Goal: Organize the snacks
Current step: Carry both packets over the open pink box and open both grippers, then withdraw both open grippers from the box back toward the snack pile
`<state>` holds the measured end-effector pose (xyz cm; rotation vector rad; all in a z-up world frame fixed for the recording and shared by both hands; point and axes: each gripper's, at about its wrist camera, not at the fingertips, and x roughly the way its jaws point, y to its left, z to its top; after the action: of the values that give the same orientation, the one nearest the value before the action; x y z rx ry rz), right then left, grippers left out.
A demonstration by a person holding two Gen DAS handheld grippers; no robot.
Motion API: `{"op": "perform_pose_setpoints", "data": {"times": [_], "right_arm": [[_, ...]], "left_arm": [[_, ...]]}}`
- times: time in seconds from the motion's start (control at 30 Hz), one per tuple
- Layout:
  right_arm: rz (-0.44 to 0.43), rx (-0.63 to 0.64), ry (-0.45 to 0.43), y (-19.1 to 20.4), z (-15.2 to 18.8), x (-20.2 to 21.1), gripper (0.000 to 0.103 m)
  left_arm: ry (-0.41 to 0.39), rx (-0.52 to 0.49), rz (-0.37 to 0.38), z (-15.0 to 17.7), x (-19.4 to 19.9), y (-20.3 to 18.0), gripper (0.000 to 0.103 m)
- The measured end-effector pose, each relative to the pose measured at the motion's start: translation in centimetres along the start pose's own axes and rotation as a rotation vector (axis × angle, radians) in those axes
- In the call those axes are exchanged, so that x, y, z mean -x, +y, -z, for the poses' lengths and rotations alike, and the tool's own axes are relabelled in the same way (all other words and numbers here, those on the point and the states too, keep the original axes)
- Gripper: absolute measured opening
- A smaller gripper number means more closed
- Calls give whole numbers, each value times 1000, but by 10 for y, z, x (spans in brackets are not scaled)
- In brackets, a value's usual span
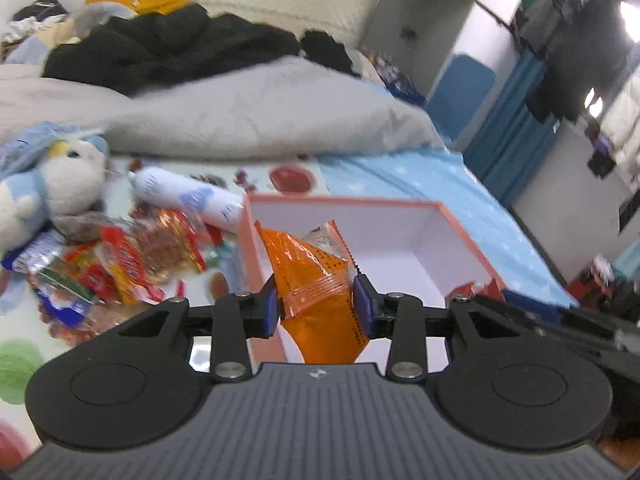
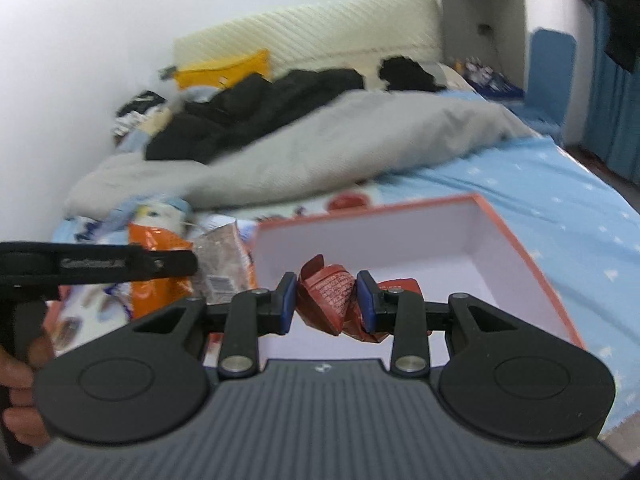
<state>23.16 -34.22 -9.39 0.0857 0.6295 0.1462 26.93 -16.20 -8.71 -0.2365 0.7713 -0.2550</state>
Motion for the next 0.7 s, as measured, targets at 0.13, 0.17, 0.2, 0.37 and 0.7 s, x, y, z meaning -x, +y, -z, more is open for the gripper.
{"op": "perform_pose_setpoints", "data": {"times": [0.13,0.17,0.2,0.37,0.7], "right_arm": [[52,-18,51,-18,8,-23,36],[57,-25,68,-22,11,-29,36],[60,-27,82,-24,12,-34,36],[49,-21,146,-29,23,-53,37],[-4,-38,128,-24,26,-51,82]], "left_arm": [[55,-4,4,15,-19,-1,41],[57,3,-1,19,-22,0,41],[59,13,-9,22,-25,2,41],[63,56,-40,32,-26,14,41],[1,78,-41,31,4,25,75]]}}
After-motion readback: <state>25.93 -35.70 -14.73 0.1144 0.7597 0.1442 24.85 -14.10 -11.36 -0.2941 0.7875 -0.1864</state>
